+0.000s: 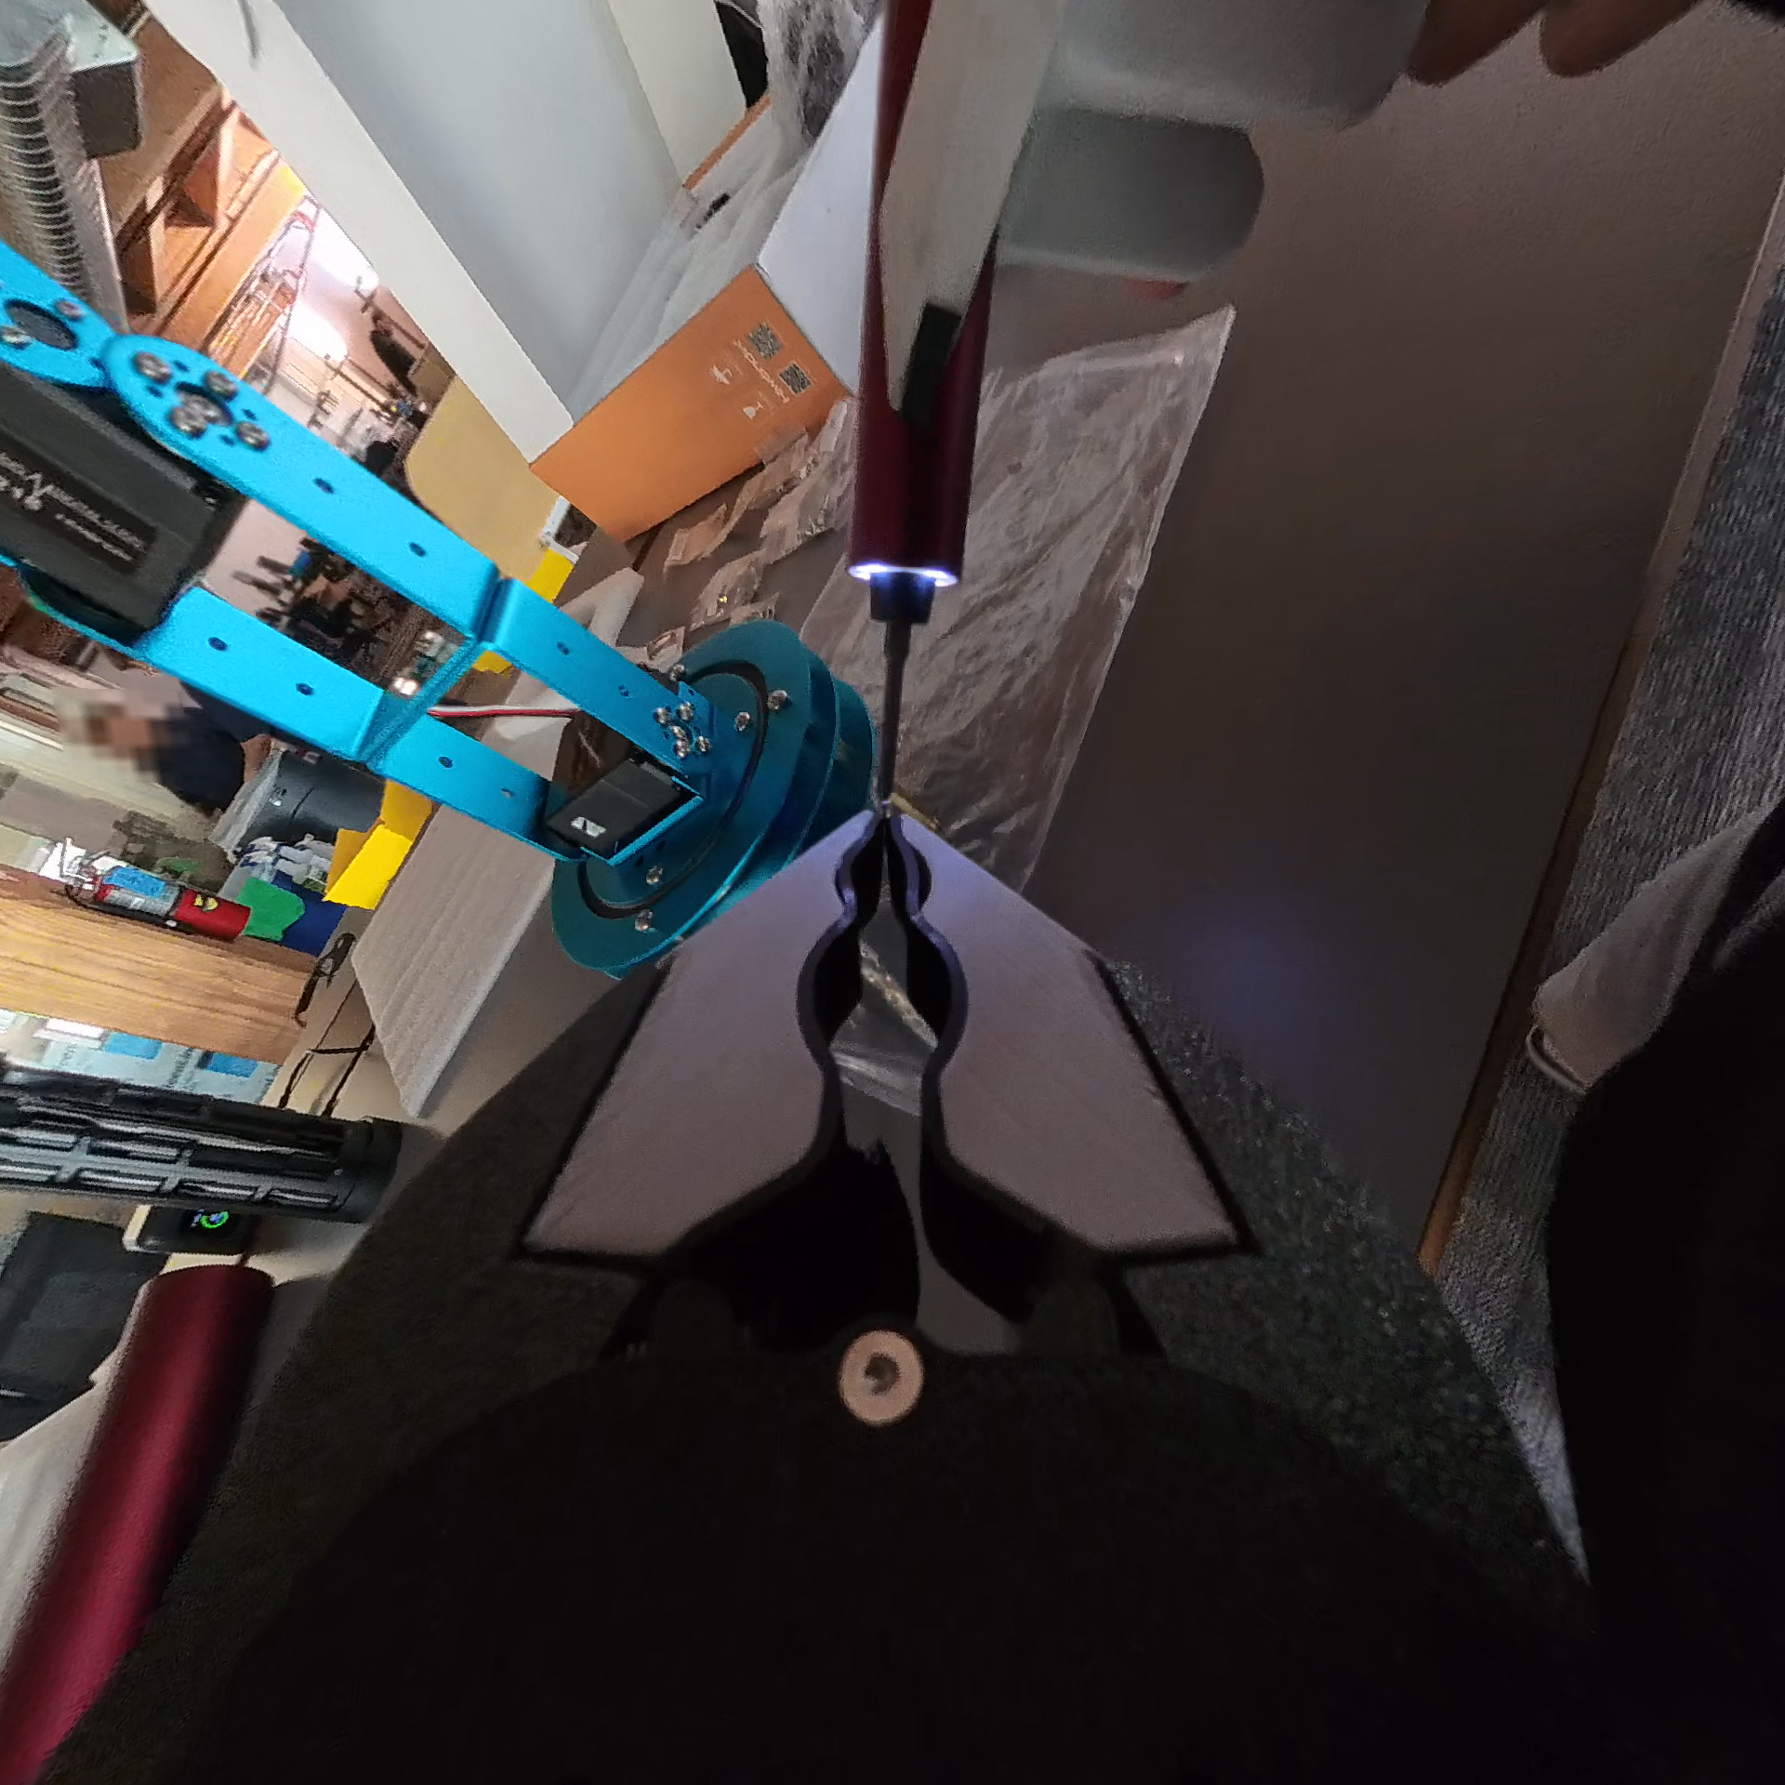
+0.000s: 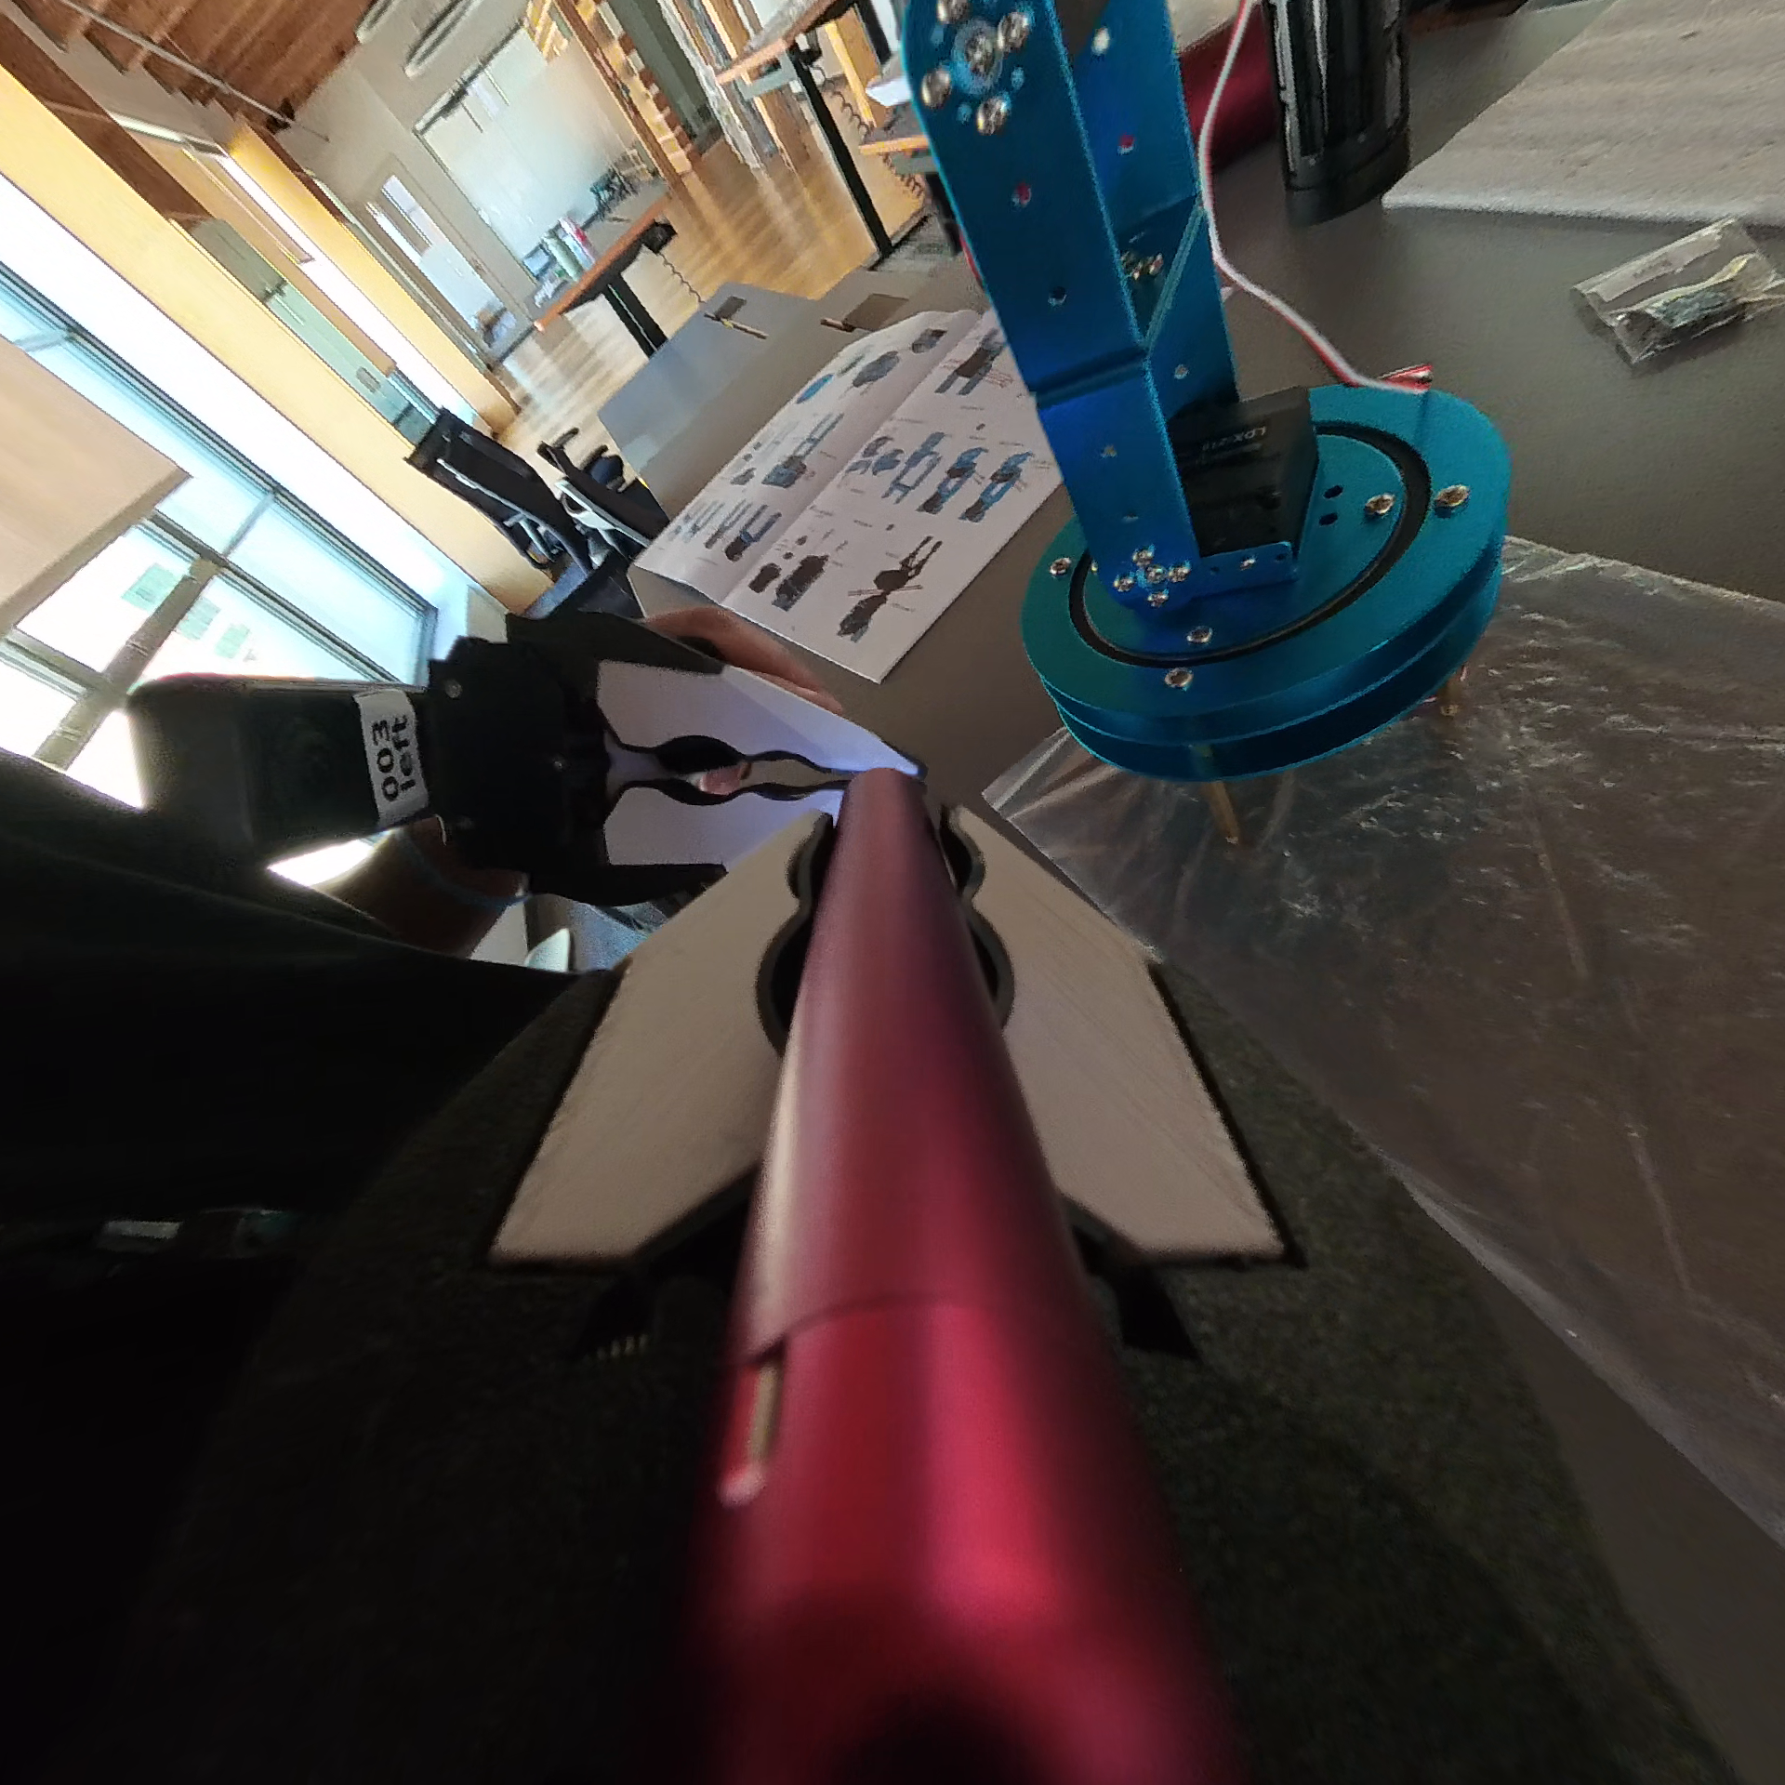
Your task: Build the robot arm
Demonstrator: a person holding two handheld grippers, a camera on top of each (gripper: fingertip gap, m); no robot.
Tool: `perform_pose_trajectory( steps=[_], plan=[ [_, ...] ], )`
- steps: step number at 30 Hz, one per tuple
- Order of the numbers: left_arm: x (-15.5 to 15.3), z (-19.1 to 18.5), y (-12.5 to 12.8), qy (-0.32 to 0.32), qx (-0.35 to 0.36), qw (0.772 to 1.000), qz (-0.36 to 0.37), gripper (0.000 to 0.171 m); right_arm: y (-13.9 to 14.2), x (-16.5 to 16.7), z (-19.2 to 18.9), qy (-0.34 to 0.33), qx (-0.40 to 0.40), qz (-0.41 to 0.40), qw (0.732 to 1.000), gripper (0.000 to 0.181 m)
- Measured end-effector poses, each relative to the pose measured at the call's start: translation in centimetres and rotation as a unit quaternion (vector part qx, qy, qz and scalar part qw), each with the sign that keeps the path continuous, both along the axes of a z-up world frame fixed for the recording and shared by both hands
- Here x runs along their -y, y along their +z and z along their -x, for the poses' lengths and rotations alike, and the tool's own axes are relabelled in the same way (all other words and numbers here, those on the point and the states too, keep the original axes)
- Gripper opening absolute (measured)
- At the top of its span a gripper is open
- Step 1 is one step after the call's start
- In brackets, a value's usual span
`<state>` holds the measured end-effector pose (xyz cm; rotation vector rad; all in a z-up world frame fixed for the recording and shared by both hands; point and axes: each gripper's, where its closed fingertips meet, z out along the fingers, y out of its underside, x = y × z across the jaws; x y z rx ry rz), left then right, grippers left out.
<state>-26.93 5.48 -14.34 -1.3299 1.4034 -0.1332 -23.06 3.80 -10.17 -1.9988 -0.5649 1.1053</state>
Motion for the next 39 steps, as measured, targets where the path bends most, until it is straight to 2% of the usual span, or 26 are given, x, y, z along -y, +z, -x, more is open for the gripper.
perform_pose_trajectory(
  steps=[16, 25, 32, 39],
  plan=[
    [-0.2, 1.3, -1.4, -0.013, -0.076, 0.996, -0.032, 0.000, -1.4, 0.1, 1.2, -0.009, 0.005, -0.012, 1.000, 0.022],
    [-0.3, 1.5, -2.1, -0.027, -0.105, 0.994, -0.027, 0.000, -1.9, 0.1, 1.6, 0.002, 0.040, -0.052, 0.998, 0.022],
    [-0.4, 1.7, -2.7, -0.034, -0.121, 0.992, -0.019, 0.000, -2.3, 0.4, 2.0, 0.015, 0.079, -0.123, 0.989, 0.023],
    [-0.5, 1.6, -1.9, -0.039, -0.105, 0.994, -0.017, 0.000, -1.9, 0.2, 1.6, -0.006, 0.024, -0.110, 0.994, 0.023]
  ],
)
